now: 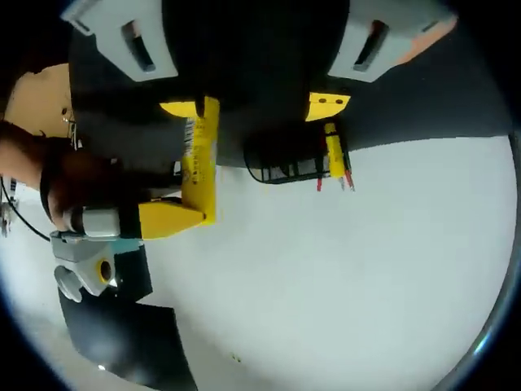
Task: Pick up pens and glue sticks and place them into the holder.
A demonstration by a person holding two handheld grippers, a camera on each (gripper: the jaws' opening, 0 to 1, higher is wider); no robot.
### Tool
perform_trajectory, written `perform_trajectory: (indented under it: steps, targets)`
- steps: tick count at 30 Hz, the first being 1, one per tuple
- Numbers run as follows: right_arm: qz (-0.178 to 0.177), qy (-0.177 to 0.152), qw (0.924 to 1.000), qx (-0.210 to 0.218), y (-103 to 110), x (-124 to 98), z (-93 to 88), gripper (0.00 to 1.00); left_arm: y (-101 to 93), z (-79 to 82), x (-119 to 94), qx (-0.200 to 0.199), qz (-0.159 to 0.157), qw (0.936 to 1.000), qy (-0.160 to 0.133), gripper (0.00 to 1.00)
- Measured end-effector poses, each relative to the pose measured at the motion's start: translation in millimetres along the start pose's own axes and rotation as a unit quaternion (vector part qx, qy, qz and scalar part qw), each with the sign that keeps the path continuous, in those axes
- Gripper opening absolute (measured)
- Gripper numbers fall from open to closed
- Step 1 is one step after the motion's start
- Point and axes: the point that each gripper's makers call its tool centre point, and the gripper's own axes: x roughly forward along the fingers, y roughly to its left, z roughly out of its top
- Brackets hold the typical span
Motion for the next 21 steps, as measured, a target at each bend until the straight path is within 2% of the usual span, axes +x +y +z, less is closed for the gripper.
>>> perform_trajectory:
  steps: [3,6,10,18,19,20,21]
  targets:
    - [-0.01,0.002,0.9999,-0.005,-8,0,1.1,0.16,3.8,-5.0,-2,-0.024,-0.027,0.9993,0.0,0.58]
    - [-0.018,0.002,0.9998,-0.006,-15,0,1.9,0.16,5.1,-10.7,-2,-0.007,-0.039,0.9991,0.012,0.68]
    - [-0.029,0.006,0.9995,-0.01,-24,0,1.4,0.16,2.6,-16.3,-5,0.002,-0.059,0.9982,0.012,0.76]
    - [-0.042,0.011,0.9989,-0.016,-38,7,3.4,0.16,6.7,-38.7,-6,-0.021,-0.062,0.9973,0.032,0.78]
    - [-0.044,0.013,0.9988,-0.019,-40,8,3.4,0.16,7.2,-35.9,-6,-0.031,-0.062,0.9972,0.028,0.79]
    - [-0.045,0.015,0.9986,-0.022,-41,10,3.4,0.16,5.8,-29.0,-6,-0.049,-0.065,0.9967,0.008,0.8]
    - [-0.046,0.018,0.9985,-0.025,-43,12,3.5,0.16,5.5,-26.2,-8,-0.06,-0.068,0.9959,0.001,0.8]
